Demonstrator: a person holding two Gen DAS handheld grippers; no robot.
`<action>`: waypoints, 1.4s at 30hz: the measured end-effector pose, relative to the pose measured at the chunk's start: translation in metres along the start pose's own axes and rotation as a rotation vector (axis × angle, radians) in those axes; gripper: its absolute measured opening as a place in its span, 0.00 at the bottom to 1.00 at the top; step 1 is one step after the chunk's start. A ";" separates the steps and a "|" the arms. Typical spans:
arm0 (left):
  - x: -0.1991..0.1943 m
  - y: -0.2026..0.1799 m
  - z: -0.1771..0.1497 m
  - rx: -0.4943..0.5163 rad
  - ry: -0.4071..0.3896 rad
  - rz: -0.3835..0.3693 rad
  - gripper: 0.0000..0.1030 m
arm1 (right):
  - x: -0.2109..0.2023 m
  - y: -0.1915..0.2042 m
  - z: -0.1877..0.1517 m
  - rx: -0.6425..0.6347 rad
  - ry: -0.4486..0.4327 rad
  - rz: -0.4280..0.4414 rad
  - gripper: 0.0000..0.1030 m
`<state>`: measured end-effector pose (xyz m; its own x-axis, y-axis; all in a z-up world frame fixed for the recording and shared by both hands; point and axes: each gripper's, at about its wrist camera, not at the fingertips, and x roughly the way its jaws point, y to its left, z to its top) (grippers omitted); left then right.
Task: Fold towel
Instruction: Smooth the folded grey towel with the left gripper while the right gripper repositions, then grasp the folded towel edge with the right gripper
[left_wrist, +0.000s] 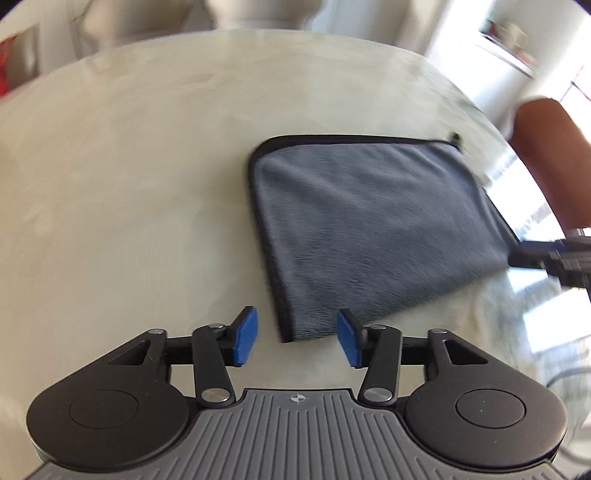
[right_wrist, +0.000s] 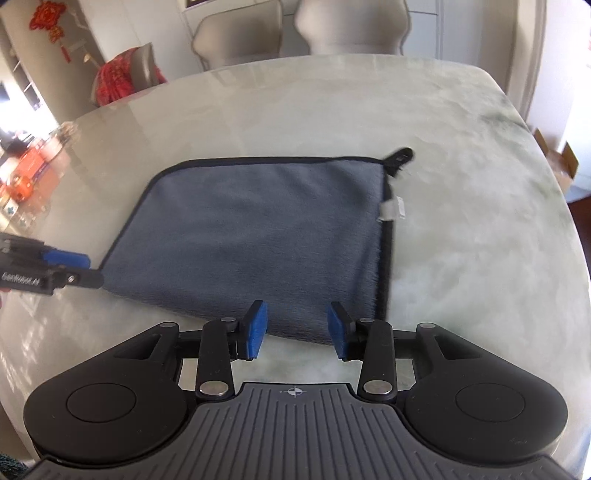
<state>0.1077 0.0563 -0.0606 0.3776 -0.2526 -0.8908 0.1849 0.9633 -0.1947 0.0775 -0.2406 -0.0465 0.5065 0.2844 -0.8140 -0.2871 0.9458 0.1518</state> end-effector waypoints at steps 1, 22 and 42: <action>0.002 0.003 0.001 -0.026 0.013 -0.017 0.51 | 0.001 0.007 0.001 -0.011 0.000 0.010 0.37; 0.017 0.010 0.029 -0.157 0.082 -0.157 0.14 | 0.041 0.151 0.003 -0.605 -0.033 0.164 0.37; 0.009 0.030 0.058 -0.192 0.026 -0.149 0.36 | 0.061 0.153 0.014 -0.488 -0.089 0.168 0.08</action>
<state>0.1695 0.0772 -0.0501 0.3347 -0.3935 -0.8562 0.0604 0.9157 -0.3973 0.0760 -0.0765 -0.0655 0.4815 0.4582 -0.7471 -0.7051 0.7088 -0.0198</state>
